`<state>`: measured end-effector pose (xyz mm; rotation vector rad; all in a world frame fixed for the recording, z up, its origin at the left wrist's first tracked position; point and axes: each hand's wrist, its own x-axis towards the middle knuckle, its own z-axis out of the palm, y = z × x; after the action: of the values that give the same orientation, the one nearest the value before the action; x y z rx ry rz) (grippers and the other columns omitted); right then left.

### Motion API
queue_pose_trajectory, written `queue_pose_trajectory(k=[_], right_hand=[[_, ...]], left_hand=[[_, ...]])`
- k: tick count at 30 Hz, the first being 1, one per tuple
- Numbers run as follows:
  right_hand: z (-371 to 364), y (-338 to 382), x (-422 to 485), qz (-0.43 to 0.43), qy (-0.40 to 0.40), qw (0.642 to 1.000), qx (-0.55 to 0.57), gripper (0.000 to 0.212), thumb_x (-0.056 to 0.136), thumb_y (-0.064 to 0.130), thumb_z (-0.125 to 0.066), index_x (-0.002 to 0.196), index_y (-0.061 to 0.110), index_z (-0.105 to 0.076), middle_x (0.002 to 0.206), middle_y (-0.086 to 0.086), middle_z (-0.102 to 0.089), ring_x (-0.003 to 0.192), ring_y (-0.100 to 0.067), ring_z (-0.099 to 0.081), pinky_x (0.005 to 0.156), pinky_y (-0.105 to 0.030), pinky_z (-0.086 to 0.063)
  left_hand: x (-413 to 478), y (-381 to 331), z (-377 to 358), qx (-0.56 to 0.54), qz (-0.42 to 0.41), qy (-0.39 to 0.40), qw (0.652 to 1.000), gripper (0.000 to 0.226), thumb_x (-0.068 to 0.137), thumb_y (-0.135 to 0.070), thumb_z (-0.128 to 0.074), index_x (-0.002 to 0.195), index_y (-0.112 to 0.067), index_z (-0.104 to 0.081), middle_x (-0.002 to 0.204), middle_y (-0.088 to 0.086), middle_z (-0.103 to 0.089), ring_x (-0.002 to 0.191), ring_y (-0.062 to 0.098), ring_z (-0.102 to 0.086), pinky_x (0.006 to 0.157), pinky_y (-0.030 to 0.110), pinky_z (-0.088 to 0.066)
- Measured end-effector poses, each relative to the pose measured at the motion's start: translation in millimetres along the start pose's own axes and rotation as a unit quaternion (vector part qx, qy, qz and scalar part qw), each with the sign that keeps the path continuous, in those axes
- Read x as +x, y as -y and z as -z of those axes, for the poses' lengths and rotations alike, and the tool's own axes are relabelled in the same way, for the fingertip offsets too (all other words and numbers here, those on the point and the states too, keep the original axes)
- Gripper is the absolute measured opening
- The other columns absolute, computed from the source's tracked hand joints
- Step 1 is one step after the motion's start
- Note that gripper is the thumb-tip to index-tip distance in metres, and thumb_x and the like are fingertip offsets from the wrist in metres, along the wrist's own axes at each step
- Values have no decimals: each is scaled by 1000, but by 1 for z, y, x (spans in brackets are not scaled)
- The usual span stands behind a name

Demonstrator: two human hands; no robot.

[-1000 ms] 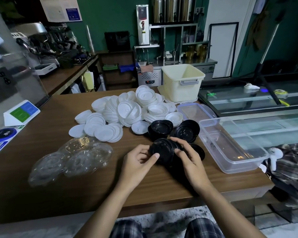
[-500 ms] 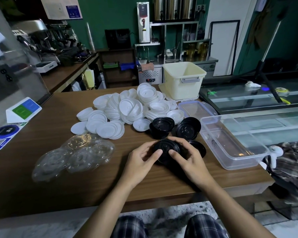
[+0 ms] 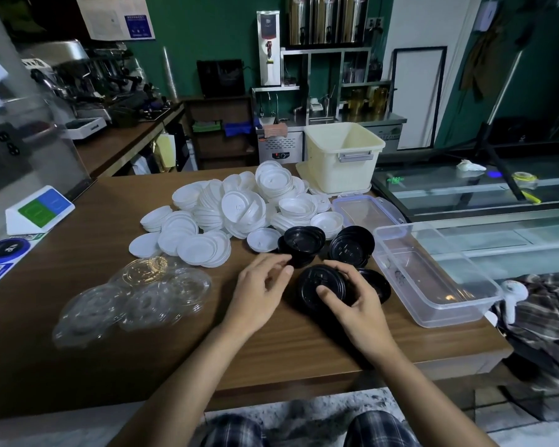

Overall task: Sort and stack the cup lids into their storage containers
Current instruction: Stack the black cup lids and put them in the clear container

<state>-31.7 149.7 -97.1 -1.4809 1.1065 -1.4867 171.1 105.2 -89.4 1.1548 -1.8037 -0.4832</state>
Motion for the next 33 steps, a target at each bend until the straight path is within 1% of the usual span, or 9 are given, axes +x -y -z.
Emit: queue_pose_trajectory(k=[3, 7, 11, 14, 17, 22, 27, 31, 33], right_hand=[[-1, -2, 1, -12, -18, 1000, 7, 38, 94, 3, -77, 123, 25, -69, 117, 7, -76, 112, -12, -71, 104, -28, -52], [-1, -2, 0, -8, -17, 1000, 6, 38, 94, 1, -76, 124, 23, -69, 115, 9, -76, 110, -9, -71, 101, -19, -50], [0, -3, 1, -8, -13, 1000, 10, 38, 93, 2, -77, 123, 24, -70, 117, 7, -76, 111, -10, -70, 101, -20, -50], [-1, -4, 1, -5, -12, 1000, 7, 38, 93, 3, -78, 124, 24, -70, 118, 7, -75, 113, -12, -70, 104, -25, -51], [-1, -3, 1, -5, -7, 1000, 5, 38, 93, 4, -78, 125, 25, -69, 115, 8, -76, 109, -11, -71, 102, -24, -51], [-3, -2, 1, 0, 5, 1000, -9, 43, 93, 7, -79, 129, 25, -67, 117, 11, -74, 111, -10, -70, 101, -23, -50], [-5, 2, 12, 11, 36, 999, -15, 41, 93, 9, -80, 129, 23, -64, 121, 2, -72, 117, -19, -69, 108, -38, -52], [-15, 3, 18, 17, 67, 997, -23, 38, 93, 9, -80, 126, 23, -67, 120, 3, -74, 115, -15, -70, 104, -29, -50], [-21, -1, 18, 24, 59, 998, -29, 38, 94, 11, -79, 127, 24, -68, 121, 6, -74, 116, -13, -69, 103, -24, -49]], left_hand=[[30, 13, 0, 104, -70, 10, 992, 33, 99, -13, -67, 131, -18, -70, 131, -9, -64, 124, 8, -58, 110, 20, -41], [57, 25, -6, 198, -145, 106, 964, 40, 101, -22, -66, 141, -20, -63, 145, -6, -59, 136, 12, -49, 115, 29, -34], [62, 33, -10, 234, -185, 93, 950, 20, 96, -18, -73, 116, -18, -76, 115, -6, -74, 109, 18, -67, 99, 35, -47], [50, 33, -2, 246, -198, 61, 947, 14, 90, -13, -77, 104, -16, -77, 103, -5, -74, 95, 20, -69, 89, 35, -49], [35, 34, 12, 242, -187, 33, 952, 15, 87, -11, -81, 100, -16, -75, 99, -5, -72, 92, 18, -67, 84, 32, -48], [8, 40, 32, 203, -134, -7, 970, 11, 89, -14, -81, 96, -15, -73, 95, -6, -69, 89, 17, -65, 78, 39, -55], [-12, 38, 37, 117, -58, -80, 988, 17, 86, -19, -83, 93, -10, -71, 91, -7, -66, 84, 9, -62, 81, 14, -47], [-14, 37, 34, 46, -18, -120, 992, 24, 86, -22, -84, 101, -10, -71, 96, -8, -69, 90, 13, -68, 87, 31, -58], [-14, 40, 33, 10, 1, -132, 991, 26, 88, -18, -83, 109, -12, -70, 101, -8, -70, 97, 8, -69, 92, 31, -60]])
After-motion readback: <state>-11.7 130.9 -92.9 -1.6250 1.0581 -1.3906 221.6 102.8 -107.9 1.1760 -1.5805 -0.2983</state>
